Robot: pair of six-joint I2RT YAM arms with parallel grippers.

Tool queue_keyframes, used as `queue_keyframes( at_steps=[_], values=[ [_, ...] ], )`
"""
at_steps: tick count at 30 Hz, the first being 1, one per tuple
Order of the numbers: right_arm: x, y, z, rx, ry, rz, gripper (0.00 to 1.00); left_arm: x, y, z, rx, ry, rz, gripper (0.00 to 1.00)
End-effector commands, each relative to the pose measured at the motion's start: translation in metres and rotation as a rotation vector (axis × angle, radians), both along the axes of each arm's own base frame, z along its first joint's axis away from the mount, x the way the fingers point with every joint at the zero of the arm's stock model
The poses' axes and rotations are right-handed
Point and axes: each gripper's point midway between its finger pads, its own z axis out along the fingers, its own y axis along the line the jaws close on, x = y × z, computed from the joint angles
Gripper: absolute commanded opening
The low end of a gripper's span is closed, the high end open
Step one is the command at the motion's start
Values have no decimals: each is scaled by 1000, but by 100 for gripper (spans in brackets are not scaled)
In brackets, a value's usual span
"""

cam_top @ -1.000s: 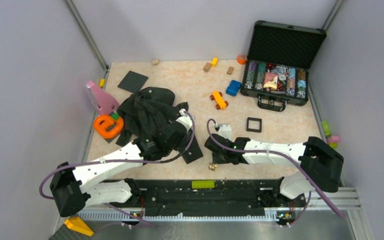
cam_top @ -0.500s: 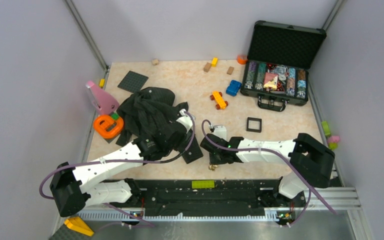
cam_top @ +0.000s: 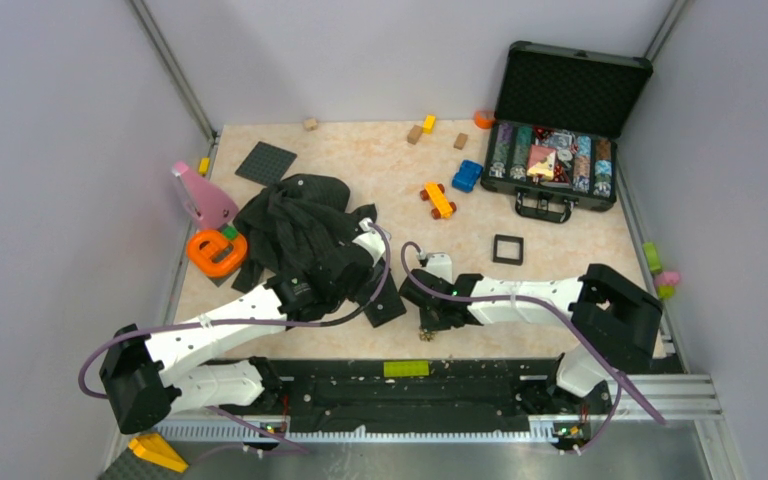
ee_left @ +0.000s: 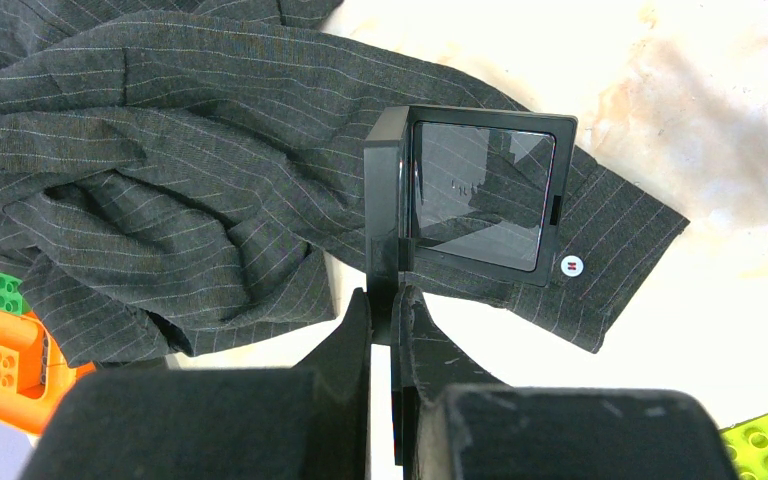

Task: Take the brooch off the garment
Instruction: Pick up the brooch from the center of the board.

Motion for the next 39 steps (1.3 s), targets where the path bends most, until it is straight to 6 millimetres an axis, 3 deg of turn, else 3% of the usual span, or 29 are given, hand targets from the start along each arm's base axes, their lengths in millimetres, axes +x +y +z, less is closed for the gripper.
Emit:
queue_keyframes(
  at_steps=[1, 11, 22, 31, 39],
  values=[
    [-3, 10, 9, 39, -5, 7, 0, 6, -8, 21, -58, -42, -1, 0],
    [28, 10, 81, 197, -227, -38, 0, 3, -18, 15, -62, -3, -48, 0],
    [37, -9, 126, 419, -440, -15, 0, -17, -65, -6, -84, 182, -275, 0],
    [41, -16, 124, 367, -442, -11, 0, -17, -106, -24, -44, 270, -315, 0],
    [43, -16, 113, 422, -426, -49, 0, -16, -127, -36, -17, 303, -301, 0]
  ],
)
